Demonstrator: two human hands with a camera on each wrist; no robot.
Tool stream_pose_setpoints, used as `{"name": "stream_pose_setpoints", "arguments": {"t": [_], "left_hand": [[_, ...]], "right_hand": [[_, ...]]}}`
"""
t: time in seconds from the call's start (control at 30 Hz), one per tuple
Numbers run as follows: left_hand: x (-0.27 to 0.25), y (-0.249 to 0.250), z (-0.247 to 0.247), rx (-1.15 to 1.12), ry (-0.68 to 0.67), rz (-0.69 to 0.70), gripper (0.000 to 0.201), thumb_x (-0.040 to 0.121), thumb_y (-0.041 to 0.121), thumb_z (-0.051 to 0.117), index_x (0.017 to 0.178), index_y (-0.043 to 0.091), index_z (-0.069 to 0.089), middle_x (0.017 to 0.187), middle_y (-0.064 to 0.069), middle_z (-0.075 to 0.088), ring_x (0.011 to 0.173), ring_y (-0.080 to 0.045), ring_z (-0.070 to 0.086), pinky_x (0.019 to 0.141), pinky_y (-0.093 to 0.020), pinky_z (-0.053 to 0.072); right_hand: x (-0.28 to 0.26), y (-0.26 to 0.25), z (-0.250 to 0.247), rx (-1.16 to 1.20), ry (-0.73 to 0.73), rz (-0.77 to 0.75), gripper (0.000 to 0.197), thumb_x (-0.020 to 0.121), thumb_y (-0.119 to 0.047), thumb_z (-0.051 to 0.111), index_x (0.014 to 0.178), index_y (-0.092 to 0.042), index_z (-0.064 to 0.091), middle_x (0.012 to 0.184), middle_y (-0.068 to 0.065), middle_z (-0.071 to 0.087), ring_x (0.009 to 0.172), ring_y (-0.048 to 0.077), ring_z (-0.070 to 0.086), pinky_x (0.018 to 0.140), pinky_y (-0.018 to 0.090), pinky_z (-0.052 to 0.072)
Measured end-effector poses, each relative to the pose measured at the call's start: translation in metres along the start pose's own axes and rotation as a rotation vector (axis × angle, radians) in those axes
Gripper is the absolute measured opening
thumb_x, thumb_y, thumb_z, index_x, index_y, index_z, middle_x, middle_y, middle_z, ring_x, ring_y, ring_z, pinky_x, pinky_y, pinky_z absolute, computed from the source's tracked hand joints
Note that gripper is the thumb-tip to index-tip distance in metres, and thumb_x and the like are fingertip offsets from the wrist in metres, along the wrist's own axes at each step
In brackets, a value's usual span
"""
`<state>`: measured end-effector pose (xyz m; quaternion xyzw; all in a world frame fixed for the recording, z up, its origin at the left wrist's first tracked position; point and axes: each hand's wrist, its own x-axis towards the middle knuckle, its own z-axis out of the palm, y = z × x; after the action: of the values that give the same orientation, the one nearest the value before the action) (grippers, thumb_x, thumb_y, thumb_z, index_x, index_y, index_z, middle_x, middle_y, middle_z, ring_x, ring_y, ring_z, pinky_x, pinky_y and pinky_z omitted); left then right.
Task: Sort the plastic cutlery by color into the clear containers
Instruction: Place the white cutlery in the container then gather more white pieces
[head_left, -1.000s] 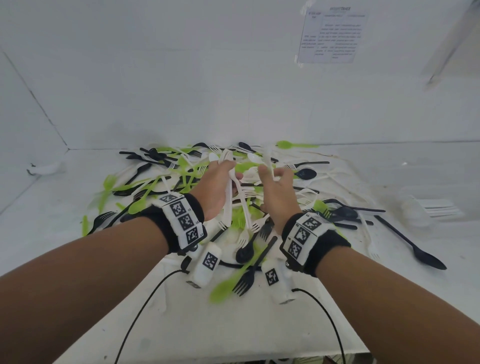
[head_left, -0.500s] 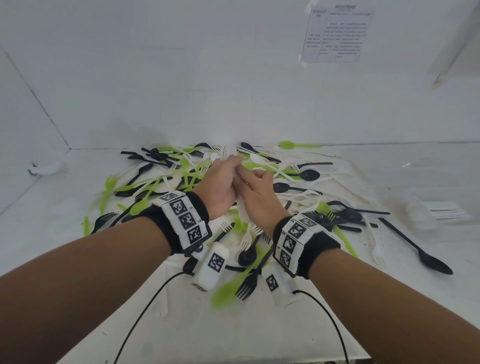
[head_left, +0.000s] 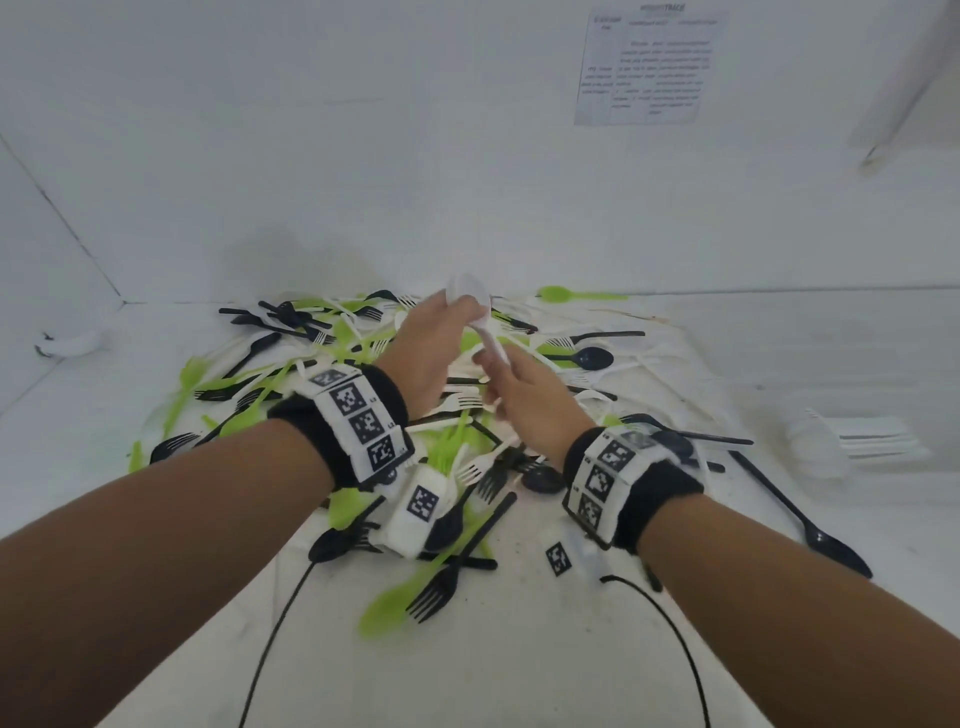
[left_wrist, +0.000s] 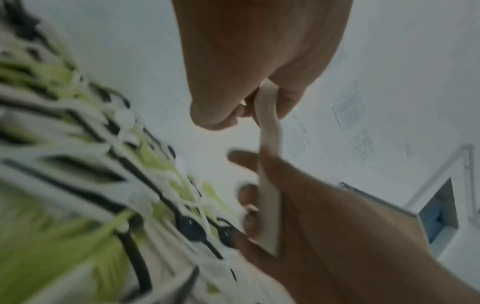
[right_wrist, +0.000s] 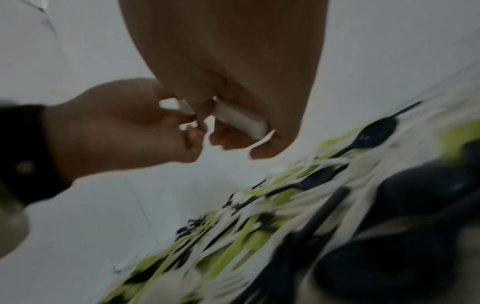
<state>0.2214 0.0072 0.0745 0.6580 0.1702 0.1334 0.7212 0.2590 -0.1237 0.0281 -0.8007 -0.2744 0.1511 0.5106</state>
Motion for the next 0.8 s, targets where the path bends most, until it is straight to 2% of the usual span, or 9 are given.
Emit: {"name": "stream_pose_setpoints", "arguments": {"t": [0.07, 0.13, 0.2, 0.3, 0.37, 0.47, 0.6, 0.7, 0.8], "left_hand": [[0.005, 0.001, -0.004, 0.197, -0.033, 0.108, 0.023, 0.094, 0.001, 0.058, 0.115, 0.003, 0.068, 0.083, 0.006, 0.061, 0.064, -0.010, 0.048, 0.061, -0.022, 0.040], [0.008, 0.000, -0.005, 0.471, -0.120, 0.188, 0.028, 0.091, 0.000, 0.066, 0.115, 0.014, 0.071, 0.094, 0.008, 0.072, 0.076, -0.015, 0.066, 0.072, -0.026, 0.054], [0.009, -0.004, 0.003, 0.698, -0.191, 0.249, 0.028, 0.090, 0.005, 0.071, 0.112, 0.022, 0.068, 0.104, 0.007, 0.072, 0.089, -0.018, 0.070, 0.081, -0.030, 0.057], [0.013, -0.010, 0.028, 0.812, -0.209, 0.341, 0.027, 0.090, 0.006, 0.068, 0.108, 0.025, 0.062, 0.103, 0.013, 0.067, 0.084, -0.009, 0.063, 0.073, -0.022, 0.052], [0.018, -0.013, 0.045, 0.830, -0.211, 0.380, 0.026, 0.088, 0.006, 0.067, 0.106, 0.024, 0.060, 0.102, 0.012, 0.066, 0.077, -0.009, 0.060, 0.065, -0.018, 0.049], [0.029, -0.021, 0.065, 0.856, -0.289, 0.402, 0.021, 0.090, 0.015, 0.068, 0.105, 0.025, 0.058, 0.094, 0.011, 0.066, 0.070, -0.011, 0.060, 0.059, -0.020, 0.047], [0.049, -0.031, 0.091, 0.951, -0.449, 0.533, 0.017, 0.095, 0.036, 0.069, 0.107, 0.028, 0.060, 0.094, 0.012, 0.065, 0.080, -0.004, 0.059, 0.069, -0.018, 0.043], [0.059, -0.038, 0.119, 0.962, -0.495, 0.584, 0.016, 0.097, 0.035, 0.068, 0.109, 0.027, 0.061, 0.099, 0.011, 0.066, 0.087, -0.007, 0.060, 0.076, -0.025, 0.047], [0.059, -0.044, 0.153, 0.957, -0.538, 0.583, 0.015, 0.097, 0.034, 0.067, 0.107, 0.025, 0.060, 0.096, 0.010, 0.064, 0.078, -0.006, 0.057, 0.071, -0.027, 0.048]], "right_hand": [[0.004, 0.011, -0.035, -0.391, 0.016, -0.069, 0.031, 0.109, -0.040, 0.035, 0.127, -0.023, 0.053, 0.098, 0.005, 0.062, 0.088, 0.023, 0.057, 0.082, 0.043, 0.047], [0.002, 0.021, -0.069, -0.817, 0.032, -0.097, 0.036, 0.108, -0.039, 0.033, 0.141, -0.029, 0.041, 0.118, 0.010, 0.055, 0.109, 0.031, 0.052, 0.094, 0.049, 0.044], [0.000, 0.028, -0.095, -0.984, 0.033, -0.142, 0.035, 0.107, -0.037, 0.034, 0.141, -0.030, 0.038, 0.121, 0.010, 0.050, 0.113, 0.034, 0.049, 0.096, 0.050, 0.039], [0.001, 0.036, -0.113, -0.971, 0.021, -0.138, 0.032, 0.106, -0.034, 0.037, 0.138, -0.029, 0.040, 0.120, 0.010, 0.048, 0.112, 0.033, 0.047, 0.096, 0.050, 0.037], [0.001, 0.044, -0.121, -0.950, 0.042, -0.096, 0.031, 0.105, -0.033, 0.039, 0.136, -0.028, 0.041, 0.118, 0.009, 0.047, 0.110, 0.033, 0.046, 0.095, 0.050, 0.037], [-0.001, 0.059, -0.133, -0.973, 0.059, -0.042, 0.035, 0.104, -0.033, 0.040, 0.138, -0.031, 0.041, 0.118, 0.008, 0.047, 0.110, 0.032, 0.046, 0.096, 0.050, 0.037], [-0.009, 0.078, -0.157, -1.027, 0.101, 0.014, 0.031, 0.104, -0.033, 0.038, 0.135, -0.032, 0.041, 0.113, 0.007, 0.048, 0.105, 0.031, 0.046, 0.092, 0.048, 0.034], [-0.022, 0.091, -0.177, -1.031, 0.141, 0.077, 0.029, 0.104, -0.032, 0.039, 0.132, -0.029, 0.043, 0.109, 0.006, 0.046, 0.101, 0.030, 0.045, 0.089, 0.047, 0.034], [-0.035, 0.104, -0.203, -1.000, 0.149, 0.140, 0.030, 0.102, -0.033, 0.040, 0.132, -0.031, 0.043, 0.107, 0.004, 0.044, 0.103, 0.030, 0.045, 0.090, 0.046, 0.032]]}}
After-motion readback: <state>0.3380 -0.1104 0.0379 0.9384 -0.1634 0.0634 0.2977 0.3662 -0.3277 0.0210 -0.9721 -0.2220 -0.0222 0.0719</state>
